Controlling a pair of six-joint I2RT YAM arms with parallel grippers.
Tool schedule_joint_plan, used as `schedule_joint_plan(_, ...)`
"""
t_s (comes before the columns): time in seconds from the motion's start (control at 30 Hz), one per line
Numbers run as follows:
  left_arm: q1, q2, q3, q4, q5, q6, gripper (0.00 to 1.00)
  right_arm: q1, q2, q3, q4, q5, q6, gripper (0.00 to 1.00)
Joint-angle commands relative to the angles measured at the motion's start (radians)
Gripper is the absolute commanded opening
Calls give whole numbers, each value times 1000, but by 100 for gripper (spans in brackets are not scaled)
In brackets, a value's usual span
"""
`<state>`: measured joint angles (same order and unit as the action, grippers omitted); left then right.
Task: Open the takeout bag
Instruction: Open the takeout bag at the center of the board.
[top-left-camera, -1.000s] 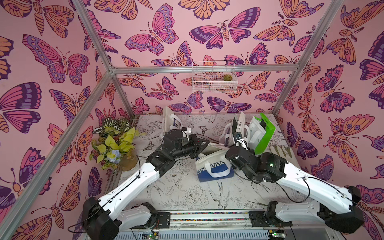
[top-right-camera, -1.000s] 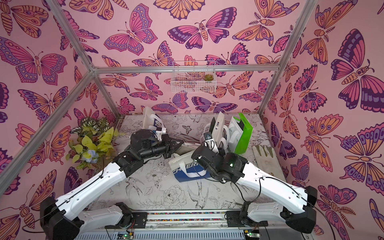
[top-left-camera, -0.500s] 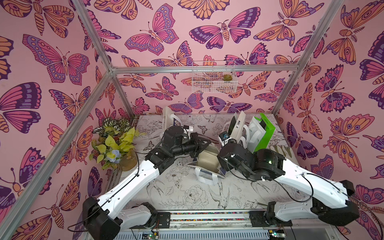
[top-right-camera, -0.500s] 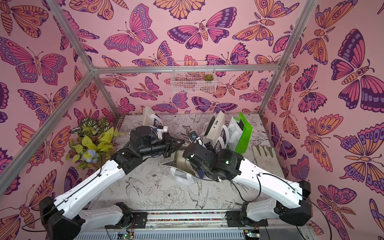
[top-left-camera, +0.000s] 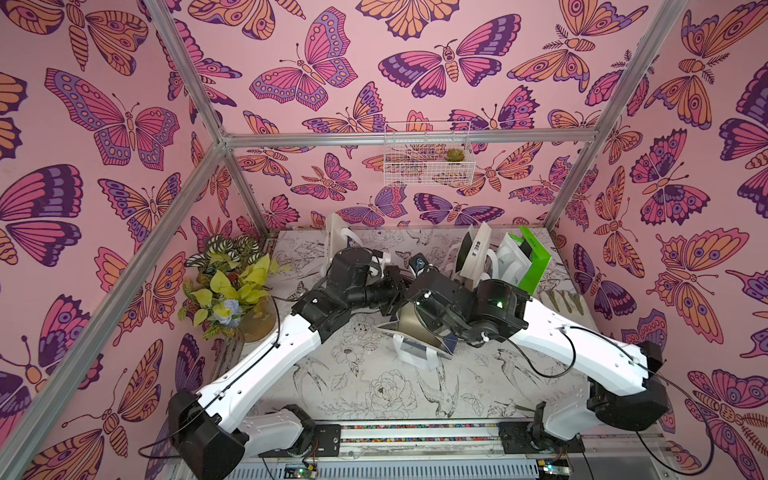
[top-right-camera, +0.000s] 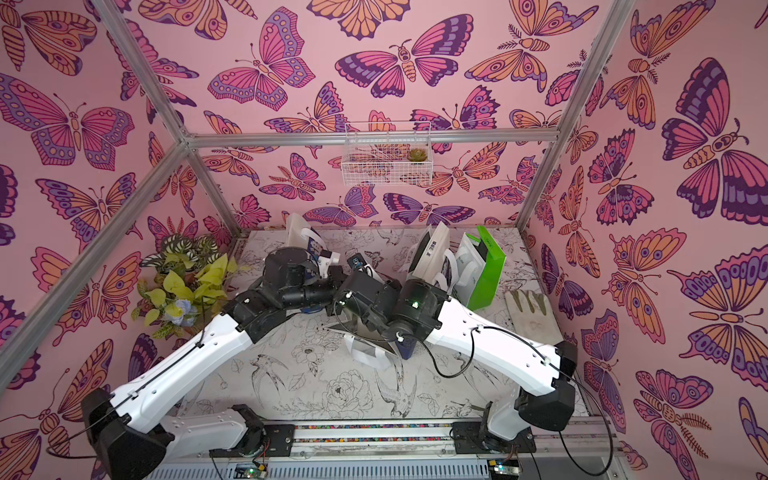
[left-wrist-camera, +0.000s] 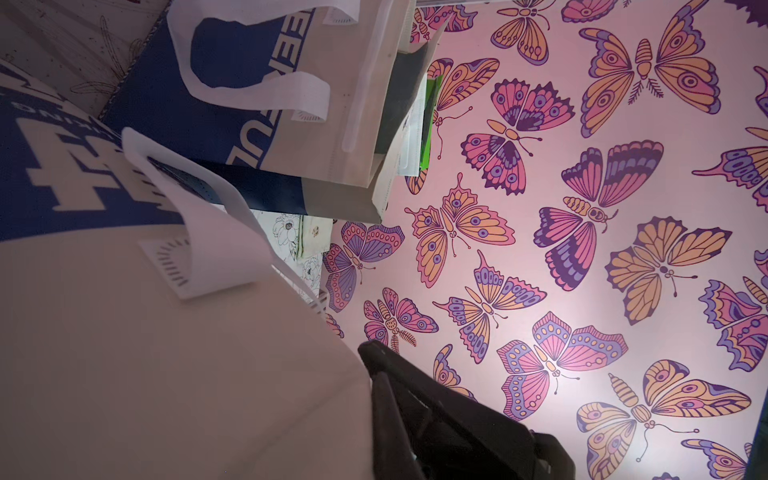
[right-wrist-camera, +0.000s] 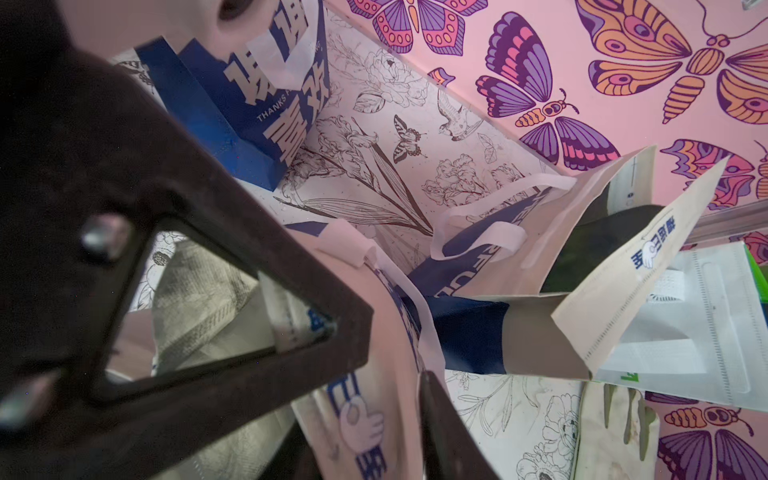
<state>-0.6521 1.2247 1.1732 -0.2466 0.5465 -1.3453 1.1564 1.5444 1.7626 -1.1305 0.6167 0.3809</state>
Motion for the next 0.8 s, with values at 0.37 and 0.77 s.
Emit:
schedule_joint_plan(0.37, 76, 157, 257, -300, 78, 318, 0, -45, -64, 19, 17, -256, 66, 0)
schedule_joint_plan(0.77, -27, -36, 338, -709, -193, 629, 52, -274, -158, -158, 263, -743, 223, 0)
